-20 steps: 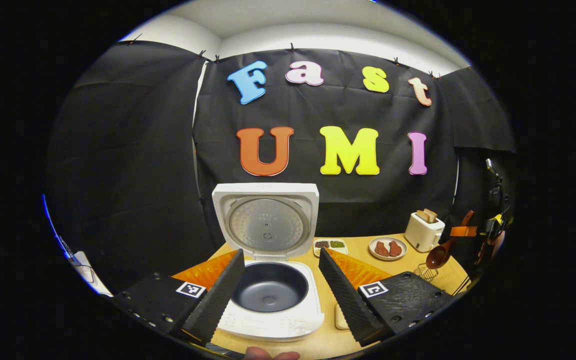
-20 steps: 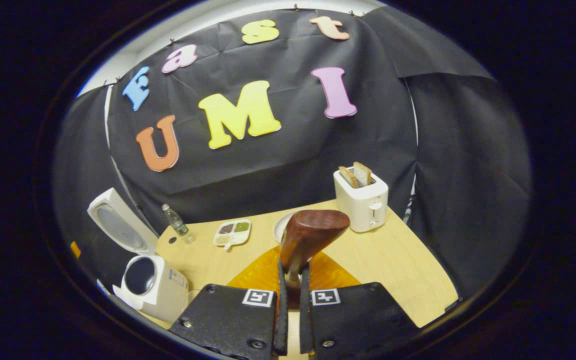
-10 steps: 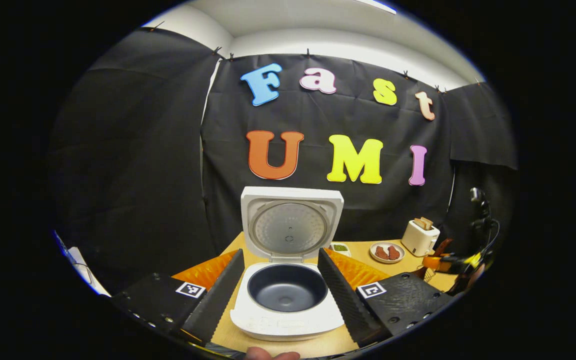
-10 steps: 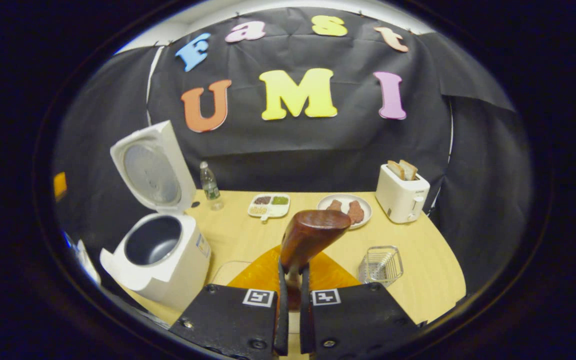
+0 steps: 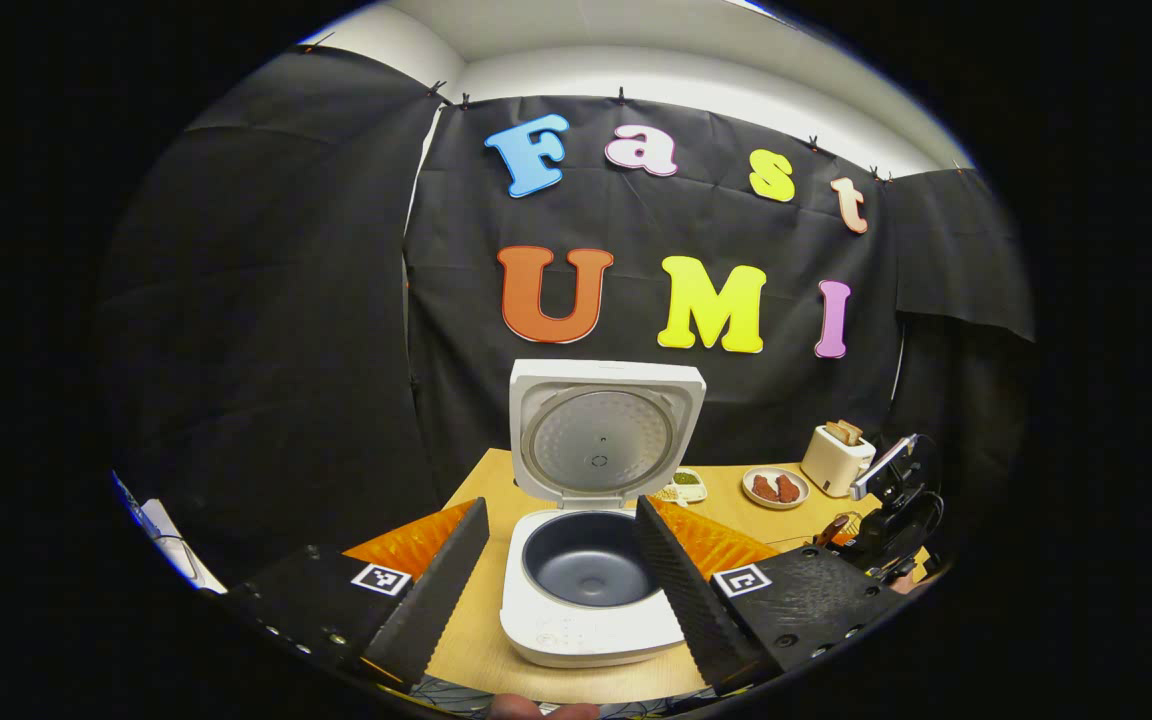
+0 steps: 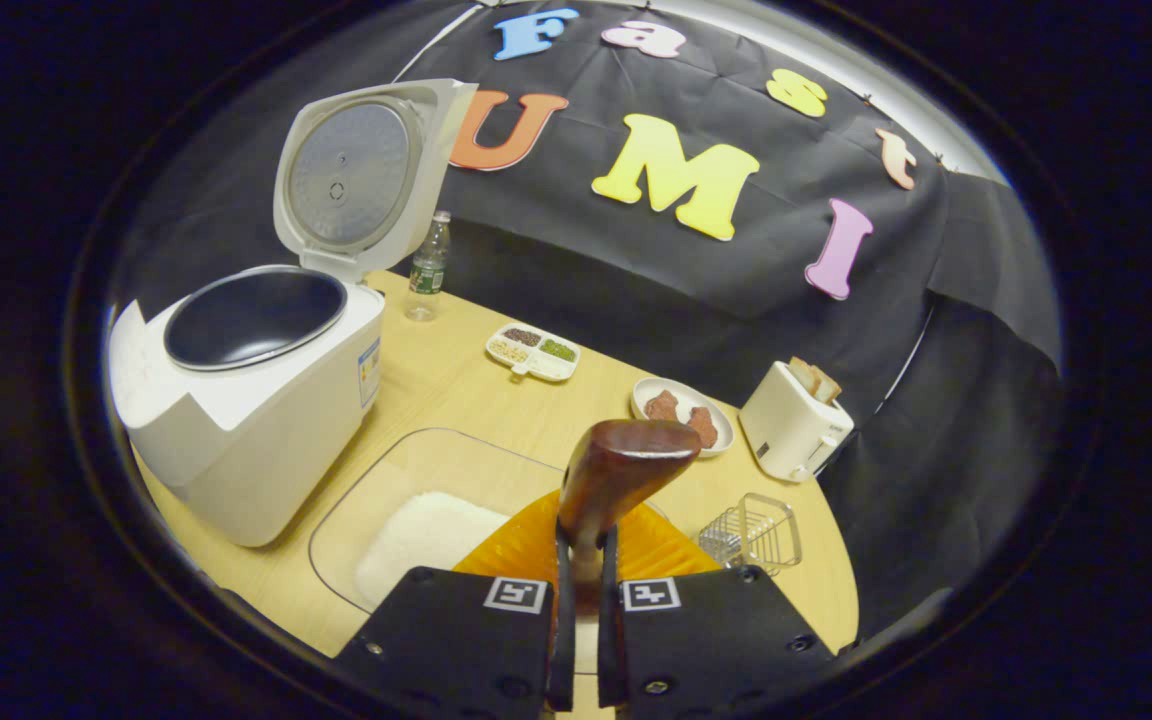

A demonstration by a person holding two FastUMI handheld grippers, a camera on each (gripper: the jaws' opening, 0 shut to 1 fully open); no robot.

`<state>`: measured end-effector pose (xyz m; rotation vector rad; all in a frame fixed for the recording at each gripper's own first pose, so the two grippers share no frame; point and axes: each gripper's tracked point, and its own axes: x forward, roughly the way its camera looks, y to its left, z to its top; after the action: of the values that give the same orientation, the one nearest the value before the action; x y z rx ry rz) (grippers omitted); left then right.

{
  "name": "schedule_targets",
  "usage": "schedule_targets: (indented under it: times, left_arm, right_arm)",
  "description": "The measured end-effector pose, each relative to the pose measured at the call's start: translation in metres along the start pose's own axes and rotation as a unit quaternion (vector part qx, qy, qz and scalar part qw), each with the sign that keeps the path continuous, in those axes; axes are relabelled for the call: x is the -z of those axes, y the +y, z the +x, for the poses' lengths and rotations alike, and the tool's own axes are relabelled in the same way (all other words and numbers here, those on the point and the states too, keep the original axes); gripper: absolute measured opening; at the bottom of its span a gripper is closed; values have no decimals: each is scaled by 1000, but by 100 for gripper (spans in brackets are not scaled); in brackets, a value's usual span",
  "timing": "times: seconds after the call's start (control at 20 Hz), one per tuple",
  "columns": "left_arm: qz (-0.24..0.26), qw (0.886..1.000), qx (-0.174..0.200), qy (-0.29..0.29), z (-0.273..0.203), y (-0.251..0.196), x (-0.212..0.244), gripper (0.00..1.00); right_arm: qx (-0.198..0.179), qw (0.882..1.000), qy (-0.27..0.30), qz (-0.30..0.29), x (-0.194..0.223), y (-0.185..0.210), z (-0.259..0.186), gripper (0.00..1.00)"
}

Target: Close the left gripper, press the button to open the rice cooker; take a wooden spoon from the chopstick holder with the right hand, scoop a spoonful of rice and pour it into the rice cooker, then put the wooden spoon back into the chopstick holder.

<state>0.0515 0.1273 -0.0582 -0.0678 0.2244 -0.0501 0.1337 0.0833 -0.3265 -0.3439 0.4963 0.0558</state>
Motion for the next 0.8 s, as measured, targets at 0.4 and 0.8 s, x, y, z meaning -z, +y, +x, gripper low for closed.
schedule_targets:
  times: [0.4,0.8]
  left_arm:
    - [-13,999,-31,-4,-8,5,4,94]
    - [-5,999,-37,1,-15,-12,6,95]
  right_arm:
    - [-117,970,34,209,-7,51,-2,14]
    - [-174,871,78,453,2,31,1,14]
